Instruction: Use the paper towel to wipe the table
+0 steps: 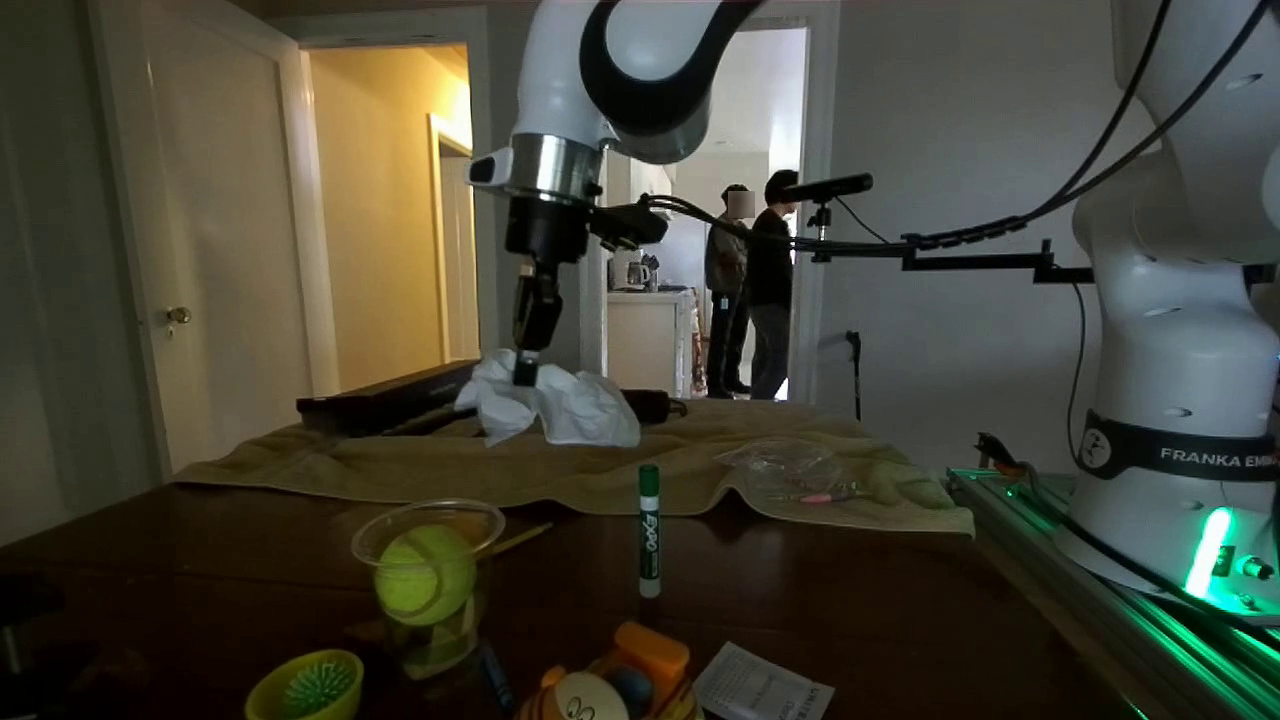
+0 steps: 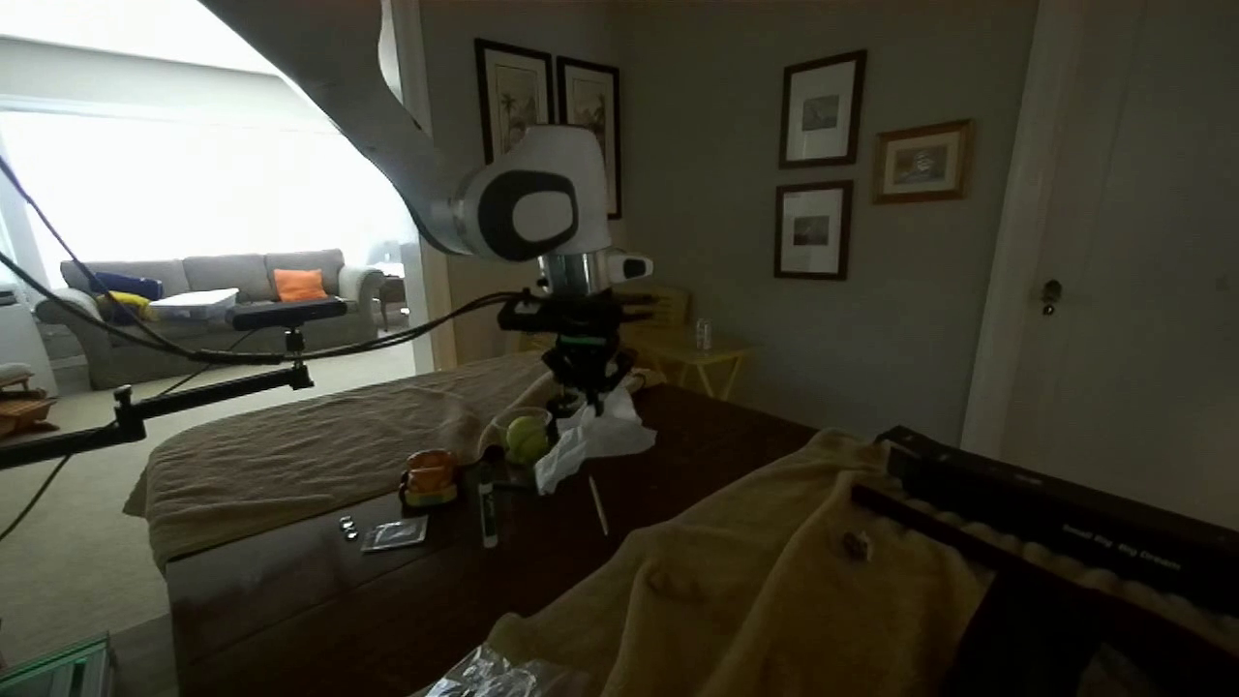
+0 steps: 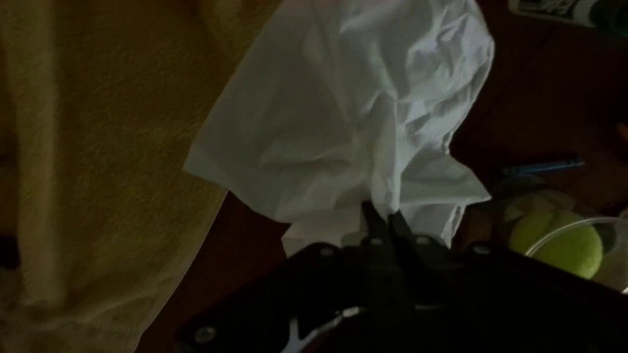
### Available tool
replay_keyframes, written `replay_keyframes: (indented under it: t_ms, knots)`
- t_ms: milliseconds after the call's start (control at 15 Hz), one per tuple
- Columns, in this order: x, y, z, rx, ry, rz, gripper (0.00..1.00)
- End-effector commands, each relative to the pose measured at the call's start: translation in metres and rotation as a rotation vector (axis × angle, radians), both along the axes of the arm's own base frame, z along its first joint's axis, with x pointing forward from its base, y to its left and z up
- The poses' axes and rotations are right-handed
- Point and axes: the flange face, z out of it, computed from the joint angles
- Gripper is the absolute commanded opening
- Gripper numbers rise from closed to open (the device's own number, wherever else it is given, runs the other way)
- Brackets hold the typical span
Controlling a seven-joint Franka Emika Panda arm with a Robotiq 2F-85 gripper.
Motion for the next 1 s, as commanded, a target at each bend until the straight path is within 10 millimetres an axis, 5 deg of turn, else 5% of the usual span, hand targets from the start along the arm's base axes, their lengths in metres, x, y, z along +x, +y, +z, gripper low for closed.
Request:
replay_keyframes:
  t_ms: [0,467,933]
  knots:
    - [0.008,-0.004,0.008,-0.016,-0.017,0.006,0.04]
    - [0.019,-0.014,-0.010,-0.075,-0.047,0.016,0.00]
    - [0.074,-0.011,-0.061,-0.128,-0.141,0.039,0.01]
